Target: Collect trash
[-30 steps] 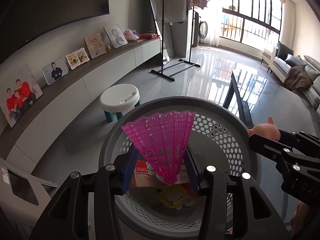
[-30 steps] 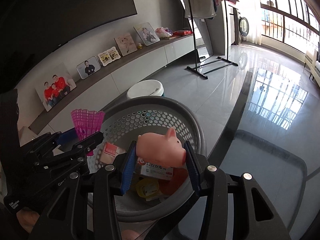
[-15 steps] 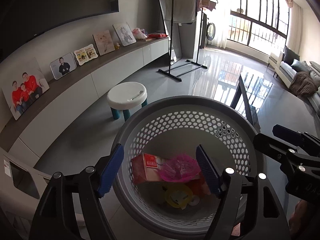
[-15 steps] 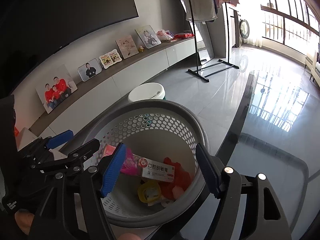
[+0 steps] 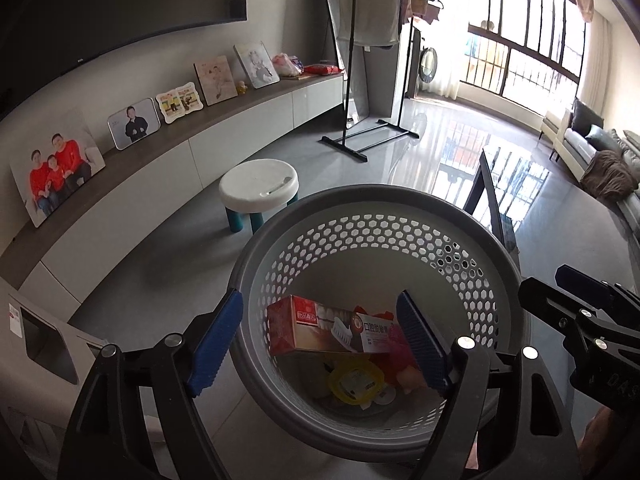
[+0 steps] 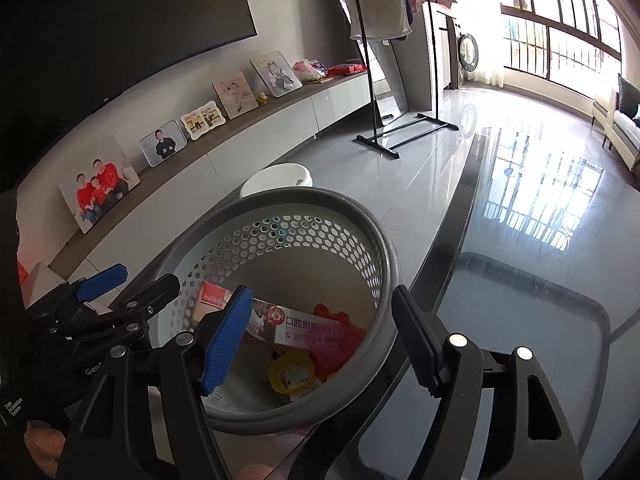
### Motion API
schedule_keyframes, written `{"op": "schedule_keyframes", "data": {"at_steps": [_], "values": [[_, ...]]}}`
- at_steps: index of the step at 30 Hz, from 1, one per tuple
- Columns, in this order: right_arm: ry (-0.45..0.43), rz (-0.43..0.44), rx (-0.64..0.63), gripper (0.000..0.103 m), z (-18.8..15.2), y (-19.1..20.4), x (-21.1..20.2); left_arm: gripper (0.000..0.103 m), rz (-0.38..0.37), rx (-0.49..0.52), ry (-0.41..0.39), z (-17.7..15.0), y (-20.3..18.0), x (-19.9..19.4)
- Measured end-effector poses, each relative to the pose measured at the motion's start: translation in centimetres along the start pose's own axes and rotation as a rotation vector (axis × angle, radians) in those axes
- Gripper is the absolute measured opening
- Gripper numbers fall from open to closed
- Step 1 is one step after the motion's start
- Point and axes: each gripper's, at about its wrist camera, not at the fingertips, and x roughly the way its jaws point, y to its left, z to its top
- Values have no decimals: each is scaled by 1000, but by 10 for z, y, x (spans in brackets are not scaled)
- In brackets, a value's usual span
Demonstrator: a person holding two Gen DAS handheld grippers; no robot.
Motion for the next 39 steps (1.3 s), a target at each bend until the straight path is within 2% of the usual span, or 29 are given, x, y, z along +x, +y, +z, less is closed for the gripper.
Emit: {"op": "schedule_keyframes", "data": {"at_steps": [6,11,15,39], "values": [[17,-12,-8,71,-6,2,-1,84,18,3,-20,-2,3,-6],[15,-13,-13,74,-8,4,-5,84,22,3,-13,-3,5,-6],[10,-25,-17,74,-9,5,-7,92,27,1,-20,-5,6,-7],[12,-36,0,76,-10,0,-6,97,29,-15,-13,-6,9,-7]]}}
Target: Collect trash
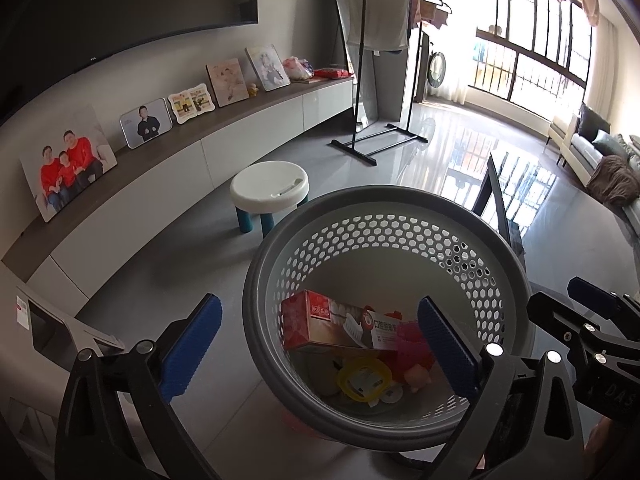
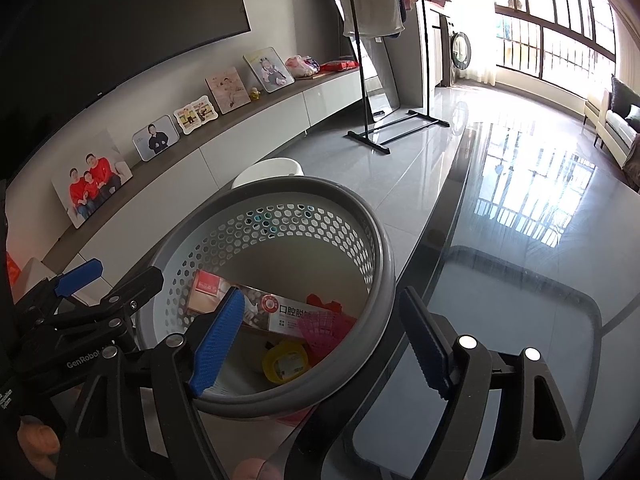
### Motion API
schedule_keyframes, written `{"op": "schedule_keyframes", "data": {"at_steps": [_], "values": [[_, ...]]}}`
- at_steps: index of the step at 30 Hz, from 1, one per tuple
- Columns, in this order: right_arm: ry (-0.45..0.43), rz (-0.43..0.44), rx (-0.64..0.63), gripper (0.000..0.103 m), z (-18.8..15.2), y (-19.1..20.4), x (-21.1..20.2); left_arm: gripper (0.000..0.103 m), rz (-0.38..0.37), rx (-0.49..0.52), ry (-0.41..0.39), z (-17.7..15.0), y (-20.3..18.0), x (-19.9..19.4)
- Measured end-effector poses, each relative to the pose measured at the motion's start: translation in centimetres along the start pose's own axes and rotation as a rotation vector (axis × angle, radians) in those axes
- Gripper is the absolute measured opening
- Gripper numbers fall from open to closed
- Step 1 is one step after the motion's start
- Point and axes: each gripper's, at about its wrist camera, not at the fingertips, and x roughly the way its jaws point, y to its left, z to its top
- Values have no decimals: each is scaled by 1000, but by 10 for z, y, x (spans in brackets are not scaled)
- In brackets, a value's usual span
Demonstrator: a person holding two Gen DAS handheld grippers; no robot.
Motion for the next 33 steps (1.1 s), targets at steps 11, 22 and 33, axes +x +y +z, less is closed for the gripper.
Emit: {"op": "schedule_keyframes", "data": {"at_steps": [11,22,33], "values": [[0,-2,0,76,-1,-1,1,97,-5,-6,1,1,2,0],[1,0,1,76,-1,-1,1,97,2,-17,3,1,1,0],[-2,0,0,76,-1,-1,1,97,2,-30,7,2,4,1]]}}
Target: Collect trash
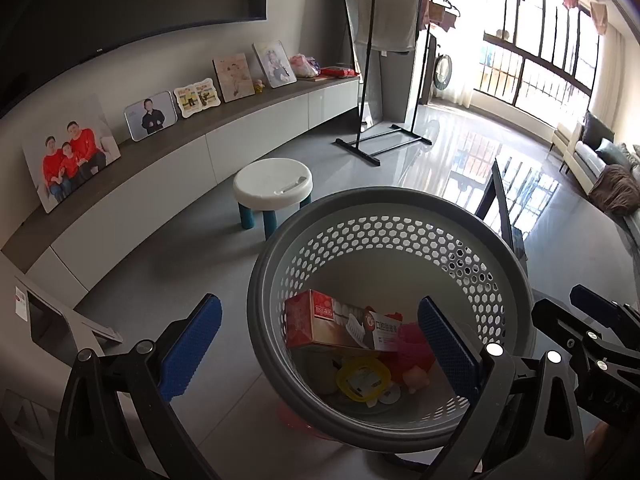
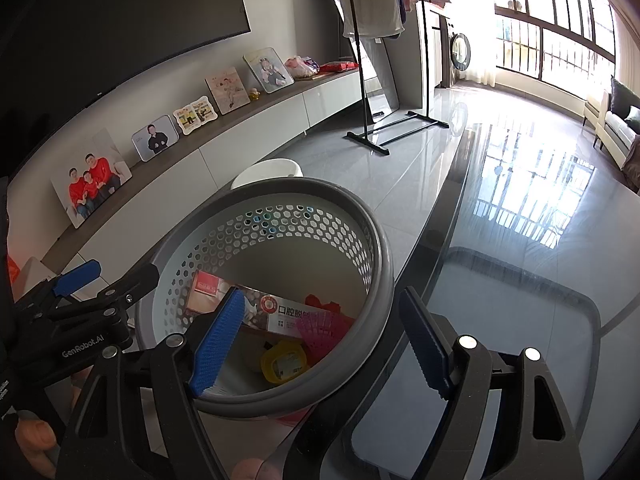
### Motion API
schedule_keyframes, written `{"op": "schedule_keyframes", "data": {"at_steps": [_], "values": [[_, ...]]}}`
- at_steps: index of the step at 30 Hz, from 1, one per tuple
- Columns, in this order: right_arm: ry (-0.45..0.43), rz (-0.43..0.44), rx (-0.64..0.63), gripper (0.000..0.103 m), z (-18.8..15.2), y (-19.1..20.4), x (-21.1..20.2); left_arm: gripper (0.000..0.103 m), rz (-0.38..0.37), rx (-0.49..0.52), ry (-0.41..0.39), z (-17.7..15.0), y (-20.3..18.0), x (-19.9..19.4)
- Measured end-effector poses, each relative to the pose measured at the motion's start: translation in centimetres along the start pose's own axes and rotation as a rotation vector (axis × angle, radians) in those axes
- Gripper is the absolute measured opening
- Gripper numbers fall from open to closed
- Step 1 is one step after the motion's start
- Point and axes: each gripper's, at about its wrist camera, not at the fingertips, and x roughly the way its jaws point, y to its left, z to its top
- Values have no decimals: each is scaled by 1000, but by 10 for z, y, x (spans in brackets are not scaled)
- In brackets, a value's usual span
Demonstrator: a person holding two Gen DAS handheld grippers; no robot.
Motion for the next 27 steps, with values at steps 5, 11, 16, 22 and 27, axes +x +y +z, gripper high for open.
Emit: {"op": "schedule_keyframes", "data": {"at_steps": [5,11,16,22,27], "values": [[0,0,-1,76,0,0,0,97,10,8,-7,0,-1,-2],[-3,-1,-7,76,0,-1,-2,97,27,11,-16,1,-1,-3],[-5,-7,-14,76,1,1,-3,97,36,6,-23,2,0,-5],[-6,-6,-12,76,1,1,-3,97,32,-7,-25,2,3,-5],[-5,-6,-14,76,1,1,-3,97,43,-4,-32,2,2,-6]]}}
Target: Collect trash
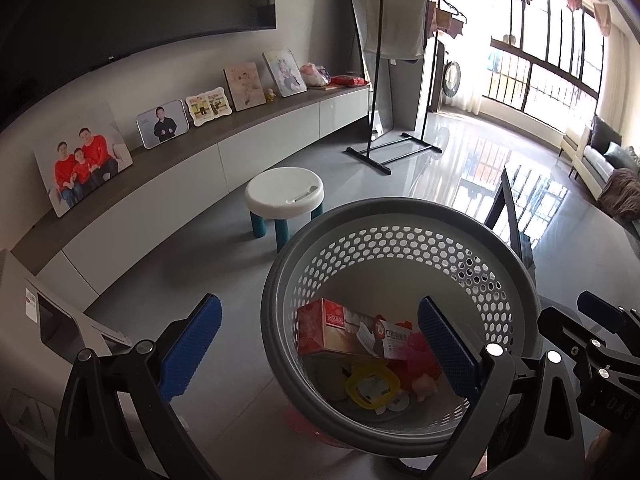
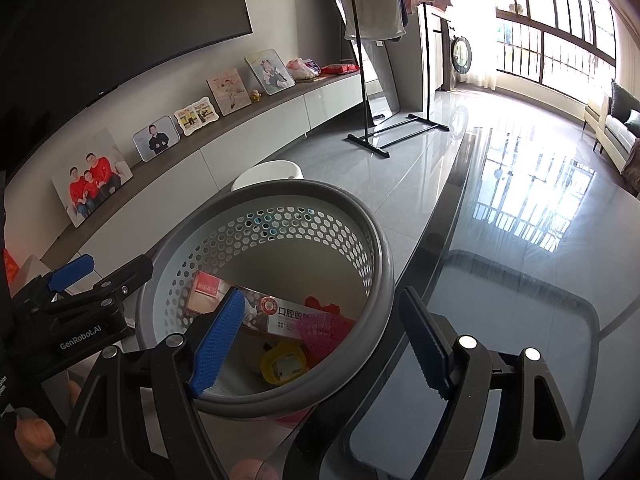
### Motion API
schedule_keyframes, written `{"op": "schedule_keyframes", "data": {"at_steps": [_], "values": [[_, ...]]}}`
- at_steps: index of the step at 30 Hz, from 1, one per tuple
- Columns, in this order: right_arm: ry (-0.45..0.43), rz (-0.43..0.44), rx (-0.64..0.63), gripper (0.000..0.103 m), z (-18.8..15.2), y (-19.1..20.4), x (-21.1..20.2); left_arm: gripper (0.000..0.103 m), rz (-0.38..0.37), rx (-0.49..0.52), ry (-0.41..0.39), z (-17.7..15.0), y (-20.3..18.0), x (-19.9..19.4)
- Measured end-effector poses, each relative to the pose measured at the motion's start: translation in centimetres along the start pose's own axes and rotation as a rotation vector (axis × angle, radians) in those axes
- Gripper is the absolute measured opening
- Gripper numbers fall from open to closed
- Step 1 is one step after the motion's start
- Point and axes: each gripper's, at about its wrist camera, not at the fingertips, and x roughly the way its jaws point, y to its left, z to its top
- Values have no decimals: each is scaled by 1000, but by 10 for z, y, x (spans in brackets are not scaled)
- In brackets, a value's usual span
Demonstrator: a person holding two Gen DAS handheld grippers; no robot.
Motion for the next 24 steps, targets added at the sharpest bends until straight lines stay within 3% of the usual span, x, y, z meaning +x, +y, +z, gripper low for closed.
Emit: {"op": "schedule_keyframes", "data": {"at_steps": [24], "values": [[-1,0,1,76,0,0,0,97,-4,36,-4,-1,-9,-1]]}}
